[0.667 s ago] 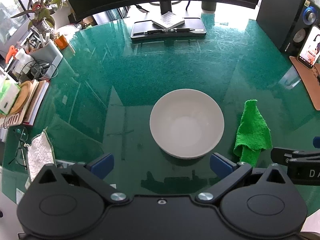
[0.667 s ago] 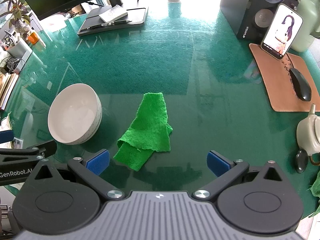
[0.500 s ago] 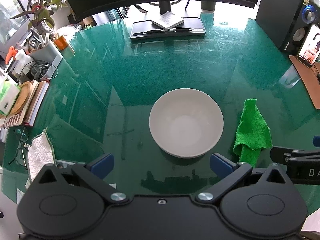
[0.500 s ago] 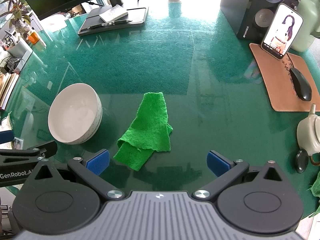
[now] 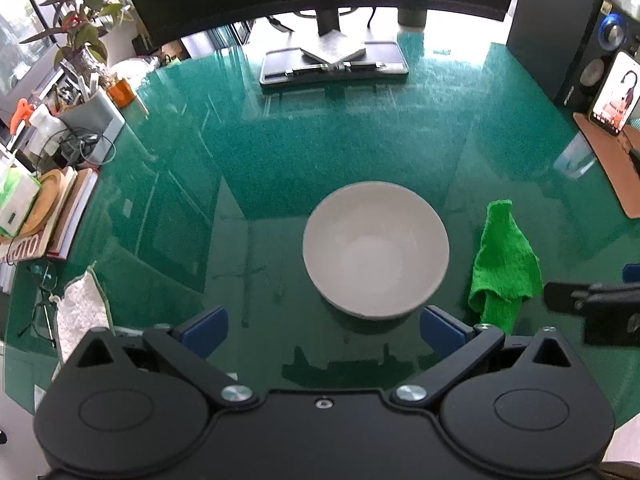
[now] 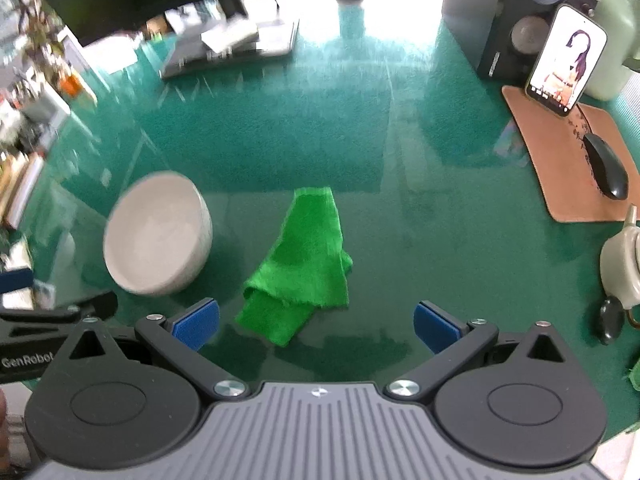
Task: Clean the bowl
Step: 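Move both tools toward the white bowl and green cloth, then grasp the white bowl rim with the left tool while the right tool grasps the green cloth, then lift and tilt the bowl with the left tool while the right tool brings the cloth to it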
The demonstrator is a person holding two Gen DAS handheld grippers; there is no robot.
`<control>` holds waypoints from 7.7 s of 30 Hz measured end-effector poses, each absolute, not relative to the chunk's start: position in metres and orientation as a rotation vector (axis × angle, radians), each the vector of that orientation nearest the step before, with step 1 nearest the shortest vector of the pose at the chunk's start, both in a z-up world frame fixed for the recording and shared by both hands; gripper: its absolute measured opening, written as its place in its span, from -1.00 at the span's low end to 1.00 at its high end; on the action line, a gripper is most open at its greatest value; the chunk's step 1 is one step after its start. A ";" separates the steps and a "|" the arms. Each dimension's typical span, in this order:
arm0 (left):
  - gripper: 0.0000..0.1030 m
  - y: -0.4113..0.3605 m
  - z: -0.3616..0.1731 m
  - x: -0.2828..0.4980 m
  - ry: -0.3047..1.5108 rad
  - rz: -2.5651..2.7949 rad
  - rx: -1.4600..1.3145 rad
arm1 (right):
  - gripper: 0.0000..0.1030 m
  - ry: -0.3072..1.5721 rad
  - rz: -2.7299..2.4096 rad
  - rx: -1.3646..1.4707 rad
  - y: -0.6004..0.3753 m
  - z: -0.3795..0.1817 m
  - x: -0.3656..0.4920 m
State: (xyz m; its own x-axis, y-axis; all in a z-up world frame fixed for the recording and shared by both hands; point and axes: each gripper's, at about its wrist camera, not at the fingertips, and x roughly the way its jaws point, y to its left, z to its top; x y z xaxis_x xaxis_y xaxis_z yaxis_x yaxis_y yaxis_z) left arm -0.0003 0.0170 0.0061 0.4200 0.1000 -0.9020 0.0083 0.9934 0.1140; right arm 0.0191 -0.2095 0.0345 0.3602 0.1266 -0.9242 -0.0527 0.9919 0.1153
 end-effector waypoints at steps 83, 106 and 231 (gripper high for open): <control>0.99 0.005 0.040 -0.087 0.781 0.059 -0.067 | 0.99 0.891 0.348 0.116 -0.252 0.029 -0.062; 0.99 0.160 -0.060 -0.036 1.004 -0.424 -0.506 | -0.05 0.784 -0.082 0.895 -0.210 -0.021 -0.127; -0.64 0.048 -0.078 0.063 1.158 -0.271 -0.238 | -0.87 0.904 0.377 1.737 -0.281 -0.157 0.001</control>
